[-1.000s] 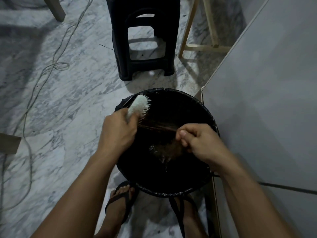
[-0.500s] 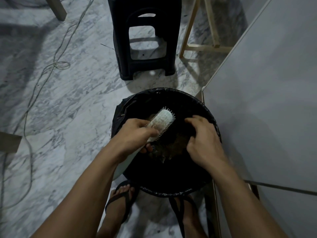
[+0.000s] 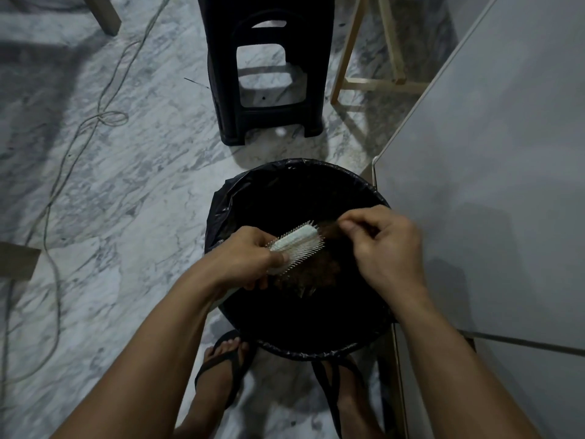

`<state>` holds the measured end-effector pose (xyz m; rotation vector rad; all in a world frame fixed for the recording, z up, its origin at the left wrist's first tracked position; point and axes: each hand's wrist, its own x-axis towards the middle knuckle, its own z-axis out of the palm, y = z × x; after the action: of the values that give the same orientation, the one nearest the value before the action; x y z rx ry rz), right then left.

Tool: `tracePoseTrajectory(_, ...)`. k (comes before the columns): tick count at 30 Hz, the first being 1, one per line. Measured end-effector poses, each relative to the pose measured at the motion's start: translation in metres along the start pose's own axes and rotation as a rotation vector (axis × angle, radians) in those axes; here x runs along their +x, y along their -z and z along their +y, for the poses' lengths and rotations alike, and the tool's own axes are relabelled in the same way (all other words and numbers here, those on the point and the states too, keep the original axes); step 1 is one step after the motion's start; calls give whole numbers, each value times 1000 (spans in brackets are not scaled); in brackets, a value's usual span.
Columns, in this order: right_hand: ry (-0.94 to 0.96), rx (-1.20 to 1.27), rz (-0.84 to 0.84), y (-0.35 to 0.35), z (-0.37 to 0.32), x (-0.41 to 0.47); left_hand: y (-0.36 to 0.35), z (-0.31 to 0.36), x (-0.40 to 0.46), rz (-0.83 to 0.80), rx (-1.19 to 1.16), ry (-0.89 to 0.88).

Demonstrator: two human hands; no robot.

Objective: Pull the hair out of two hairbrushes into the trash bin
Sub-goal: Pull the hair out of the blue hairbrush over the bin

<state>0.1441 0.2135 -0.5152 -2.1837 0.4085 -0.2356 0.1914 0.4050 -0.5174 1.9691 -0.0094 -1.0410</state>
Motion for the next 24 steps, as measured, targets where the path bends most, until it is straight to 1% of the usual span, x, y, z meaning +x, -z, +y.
tracePoseTrajectory(2, -118, -37, 99, 9, 3, 4, 2, -2, 1, 25, -14, 4)
tracePoseTrajectory(4, -187, -51, 131, 13, 5, 5, 1, -1, 2, 40, -28, -11)
tracePoseTrajectory(5, -209, -51, 95, 12, 6, 5, 0, 0, 2, 44, -34, -18)
tracePoseTrajectory(7, -204, -38, -66, 7, 8, 4, -2, 0, 4, 48, -41, -28)
tracePoseTrajectory(10, -156, 103, -324, -2, 5, -1, -3, 1, 4, 38, -47, -35)
tracePoseTrajectory(11, -132, 143, -387, -4, 4, -4, -4, 2, 4, 33, -54, -39)
tracePoseTrajectory(13, -40, 125, -445, -8, 1, -9, -4, 4, 3, 28, -71, -43)
tracePoseTrajectory(18, 122, -24, -415, -12, -2, -13, -1, 8, 0, -40, -191, -45)
tracePoseTrajectory(22, 146, 50, -449, -15, -10, -16, -1, 5, -1, -92, -243, -78)
tracePoseTrajectory(24, 136, 113, -372, -17, -11, -15, 0, 3, 0, -77, -231, -75)
